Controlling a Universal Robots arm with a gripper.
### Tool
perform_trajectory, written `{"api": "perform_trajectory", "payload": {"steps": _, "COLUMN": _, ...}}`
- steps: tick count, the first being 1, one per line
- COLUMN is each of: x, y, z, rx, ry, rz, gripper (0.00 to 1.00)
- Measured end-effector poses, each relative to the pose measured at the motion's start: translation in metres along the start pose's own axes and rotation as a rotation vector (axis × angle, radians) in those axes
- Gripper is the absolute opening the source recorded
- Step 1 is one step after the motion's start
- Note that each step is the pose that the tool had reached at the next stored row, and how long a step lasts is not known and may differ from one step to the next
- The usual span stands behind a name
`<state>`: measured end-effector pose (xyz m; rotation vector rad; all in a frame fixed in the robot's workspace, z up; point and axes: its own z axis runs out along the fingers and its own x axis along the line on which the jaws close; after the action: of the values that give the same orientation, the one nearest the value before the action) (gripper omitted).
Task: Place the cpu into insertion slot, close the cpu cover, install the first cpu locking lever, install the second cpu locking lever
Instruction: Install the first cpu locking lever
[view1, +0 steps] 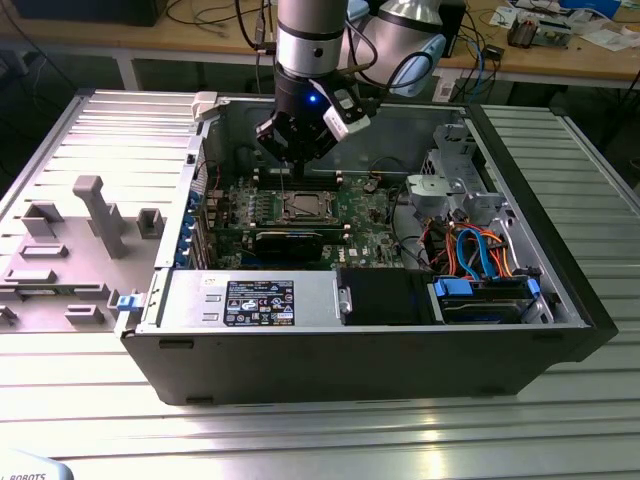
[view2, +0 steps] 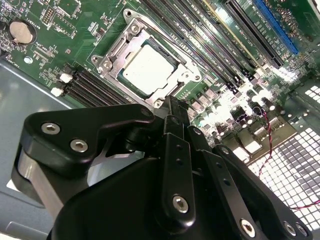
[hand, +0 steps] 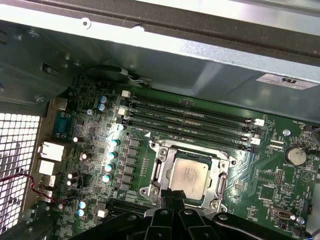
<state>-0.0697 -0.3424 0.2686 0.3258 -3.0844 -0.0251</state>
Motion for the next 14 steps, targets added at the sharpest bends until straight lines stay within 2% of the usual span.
{"api": "perform_trajectory", "payload": {"steps": 7, "x": 0.0, "y": 0.0, "z": 0.0, "rx": 0.0004, "ry": 0.0002, "rz": -0.009, "gripper": 0.11}}
{"api": "perform_trajectory", "payload": {"steps": 8, "x": 0.0, "y": 0.0, "z": 0.0, "rx": 0.001, "ry": 0.0005, "rz": -0.025, "gripper": 0.11}}
{"api": "perform_trajectory", "payload": {"steps": 9, "x": 0.0, "y": 0.0, "z": 0.0001, "rx": 0.0024, "ry": 0.0012, "rz": -0.064, "gripper": 0.11}}
{"api": "perform_trajectory", "payload": {"steps": 12, "x": 0.0, "y": 0.0, "z": 0.0002, "rx": 0.0053, "ry": 0.0029, "rz": -0.14, "gripper": 0.11}}
{"api": "perform_trajectory", "payload": {"steps": 14, "x": 0.0, "y": 0.0, "z": 0.0002, "rx": 0.0062, "ry": 0.0034, "rz": -0.164, "gripper": 0.11}}
